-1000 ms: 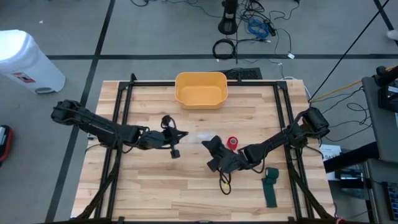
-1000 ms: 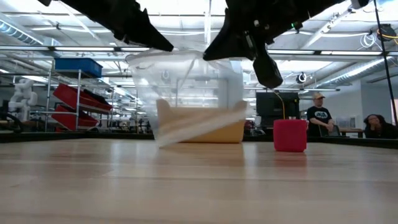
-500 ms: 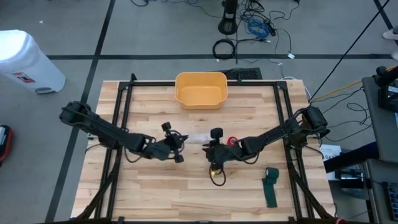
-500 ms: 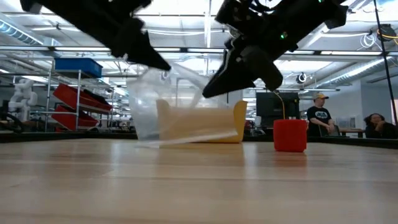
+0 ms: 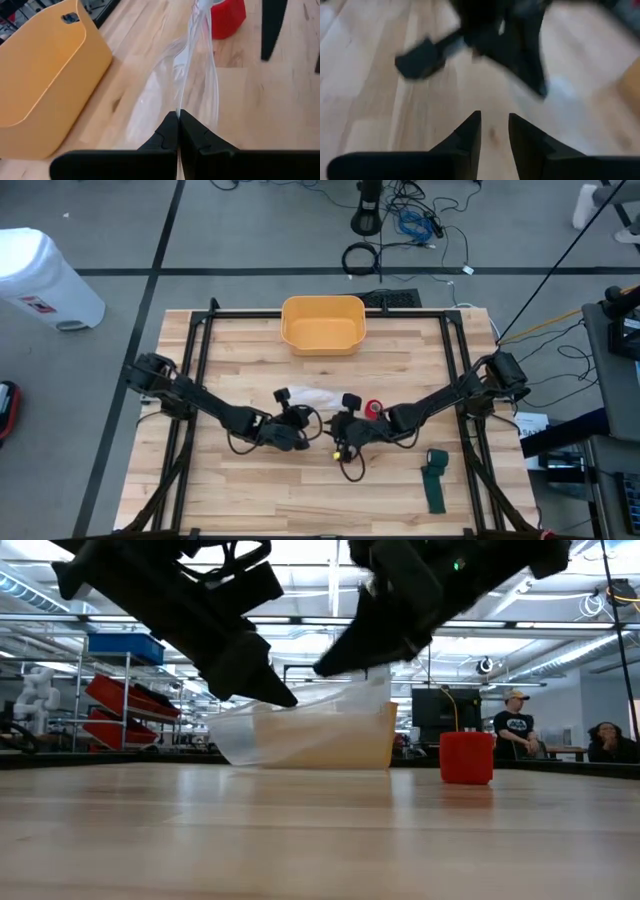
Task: Roll bandage
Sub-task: Open the transparent zip bag
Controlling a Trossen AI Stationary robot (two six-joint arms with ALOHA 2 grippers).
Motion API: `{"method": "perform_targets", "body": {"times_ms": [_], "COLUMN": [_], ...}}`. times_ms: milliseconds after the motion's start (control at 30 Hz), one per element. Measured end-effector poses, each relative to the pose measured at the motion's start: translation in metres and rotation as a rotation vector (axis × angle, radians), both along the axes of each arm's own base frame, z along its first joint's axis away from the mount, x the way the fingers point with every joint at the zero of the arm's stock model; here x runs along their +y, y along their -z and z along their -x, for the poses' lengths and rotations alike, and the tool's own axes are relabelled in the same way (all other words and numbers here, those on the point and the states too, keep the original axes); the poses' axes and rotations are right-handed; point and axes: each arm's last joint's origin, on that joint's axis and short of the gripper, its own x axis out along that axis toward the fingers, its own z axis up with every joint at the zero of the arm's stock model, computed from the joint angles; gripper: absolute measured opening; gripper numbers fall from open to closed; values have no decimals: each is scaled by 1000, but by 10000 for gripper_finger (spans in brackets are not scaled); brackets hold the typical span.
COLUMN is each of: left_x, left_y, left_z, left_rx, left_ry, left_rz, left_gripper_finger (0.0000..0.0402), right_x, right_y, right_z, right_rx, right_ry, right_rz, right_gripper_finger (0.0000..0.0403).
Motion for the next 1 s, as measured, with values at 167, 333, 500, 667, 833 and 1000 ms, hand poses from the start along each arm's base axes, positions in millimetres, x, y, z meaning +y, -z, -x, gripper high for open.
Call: {"method": "perform_targets", "body": {"times_ms": [167,333,500,667,833,1000], "left_x": [-3,-10,-11,-13,-13,-17], "left_y": [-4,-13,-16,-18,-18,-23], "left_z": [-3,-8,-10,-11,-11,-12], "left_rx": [-16,-49,-57,-88,-103,-139], "left_ry": [0,7,9,-9,-13,19], "left_rz": [2,7,11,49,83,112], "left_gripper_finger": [0,0,0,0,0,0], "right_x": [-12,-24,-31,-31,-29,-34], "right_y": [3,17,26,23,18,37], "right_z": [-5,-12,-16,-16,-18,-21], "right_rx": [-5,19,15,-45,-93,-27], "right_ry": [69,99,171,313,324,271], "right_rz": [91,96,101,187,204,118], "right_gripper_finger": [45,8,3,1,1,0]}}
